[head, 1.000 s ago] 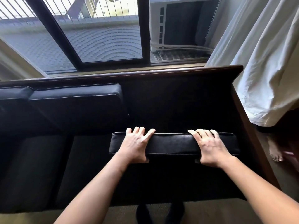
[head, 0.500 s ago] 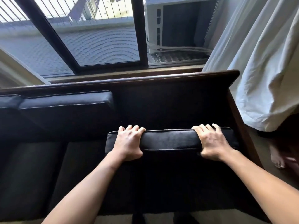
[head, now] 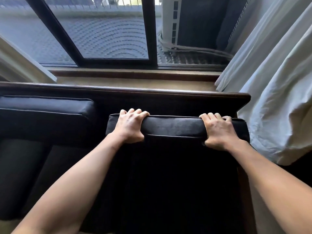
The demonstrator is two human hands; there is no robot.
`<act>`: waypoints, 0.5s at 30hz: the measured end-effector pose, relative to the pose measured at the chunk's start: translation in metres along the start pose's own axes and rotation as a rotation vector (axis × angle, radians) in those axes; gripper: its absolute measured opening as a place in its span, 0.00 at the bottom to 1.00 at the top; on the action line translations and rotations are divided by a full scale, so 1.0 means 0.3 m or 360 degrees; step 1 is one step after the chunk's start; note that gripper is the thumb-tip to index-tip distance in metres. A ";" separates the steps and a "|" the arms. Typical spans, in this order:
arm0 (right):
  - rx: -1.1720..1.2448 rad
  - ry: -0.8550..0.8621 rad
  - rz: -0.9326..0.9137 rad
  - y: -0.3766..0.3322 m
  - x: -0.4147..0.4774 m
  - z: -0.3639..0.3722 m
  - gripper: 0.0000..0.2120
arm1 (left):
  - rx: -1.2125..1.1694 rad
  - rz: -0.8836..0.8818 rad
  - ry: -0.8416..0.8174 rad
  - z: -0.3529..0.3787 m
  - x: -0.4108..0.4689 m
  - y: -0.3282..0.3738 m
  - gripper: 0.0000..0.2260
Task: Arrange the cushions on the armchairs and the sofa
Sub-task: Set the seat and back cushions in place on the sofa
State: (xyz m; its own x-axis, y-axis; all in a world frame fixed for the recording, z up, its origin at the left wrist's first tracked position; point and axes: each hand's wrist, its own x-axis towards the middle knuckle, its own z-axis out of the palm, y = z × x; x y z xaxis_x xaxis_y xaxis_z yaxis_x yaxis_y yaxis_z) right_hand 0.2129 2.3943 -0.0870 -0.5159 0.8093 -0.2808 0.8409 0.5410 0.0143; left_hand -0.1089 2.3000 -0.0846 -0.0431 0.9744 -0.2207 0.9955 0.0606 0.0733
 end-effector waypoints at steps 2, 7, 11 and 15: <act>-0.0009 0.0010 -0.0003 0.040 0.056 -0.004 0.38 | -0.0022 -0.0026 -0.0016 -0.004 0.070 0.012 0.40; 0.0020 -0.0090 0.0006 0.120 0.163 0.028 0.42 | -0.0068 -0.0026 -0.0137 -0.002 0.219 0.051 0.45; 0.0056 -0.0124 0.0012 0.147 0.230 0.072 0.46 | -0.0116 -0.0029 -0.0170 0.017 0.297 0.043 0.47; 0.0098 -0.0144 0.0042 0.158 0.287 0.088 0.48 | -0.0146 -0.0023 -0.0201 0.023 0.355 0.024 0.48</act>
State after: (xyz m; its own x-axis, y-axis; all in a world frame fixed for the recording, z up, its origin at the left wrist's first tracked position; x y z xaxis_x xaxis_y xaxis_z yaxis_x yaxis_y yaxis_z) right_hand 0.2127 2.4836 -0.1359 -0.4790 0.7975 -0.3669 0.8638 0.5027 -0.0352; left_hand -0.1056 2.4027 -0.1142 -0.0406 0.9387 -0.3423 0.9826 0.0995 0.1566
